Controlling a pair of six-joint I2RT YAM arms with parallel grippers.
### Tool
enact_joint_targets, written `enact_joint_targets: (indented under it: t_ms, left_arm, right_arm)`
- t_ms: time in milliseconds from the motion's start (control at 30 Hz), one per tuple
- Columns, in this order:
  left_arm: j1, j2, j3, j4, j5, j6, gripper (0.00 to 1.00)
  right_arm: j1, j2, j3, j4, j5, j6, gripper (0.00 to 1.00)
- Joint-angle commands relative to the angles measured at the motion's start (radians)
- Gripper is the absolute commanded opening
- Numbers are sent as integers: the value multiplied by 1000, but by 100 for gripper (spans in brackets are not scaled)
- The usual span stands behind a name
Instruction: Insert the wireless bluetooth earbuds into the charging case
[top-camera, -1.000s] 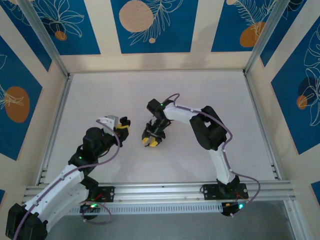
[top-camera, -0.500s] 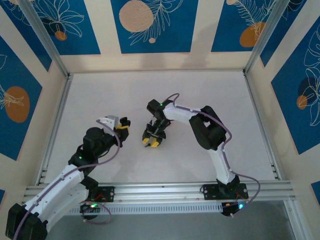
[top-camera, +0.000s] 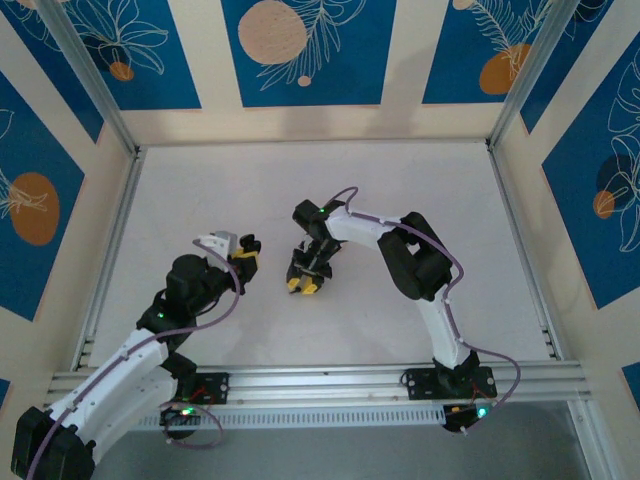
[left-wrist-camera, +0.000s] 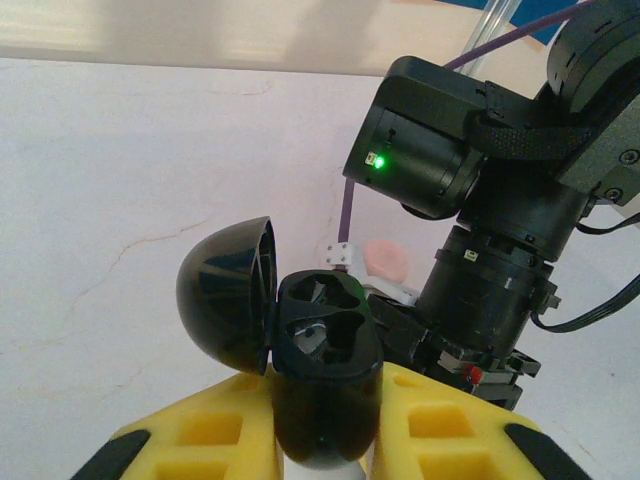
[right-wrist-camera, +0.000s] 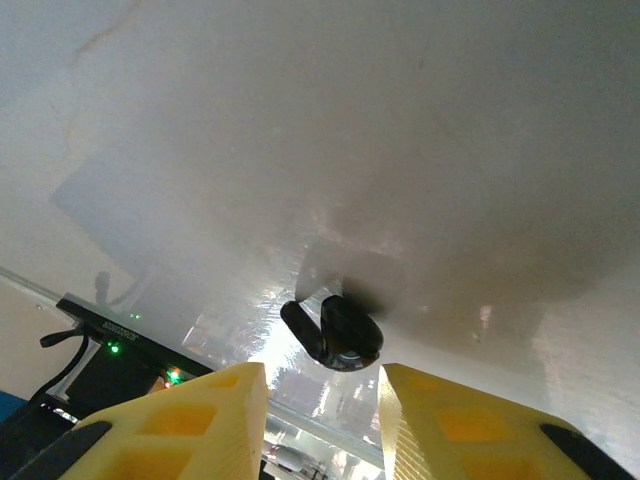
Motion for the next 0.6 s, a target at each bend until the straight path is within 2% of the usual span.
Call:
enact_joint_targets:
  t_ms: [0,433,567]
  left_arm:
    - [15,-15,3,7,9,-2,21]
    - [15,-23,9,-11,6,4,21]
    - [15,-22,12,-16,8,7,21]
  right_arm:
    - [3,25,16,-24,0,-13,33]
    - [7,72,57,-12,5,-18,29]
    - [1,79,57,-11,27,-27,25]
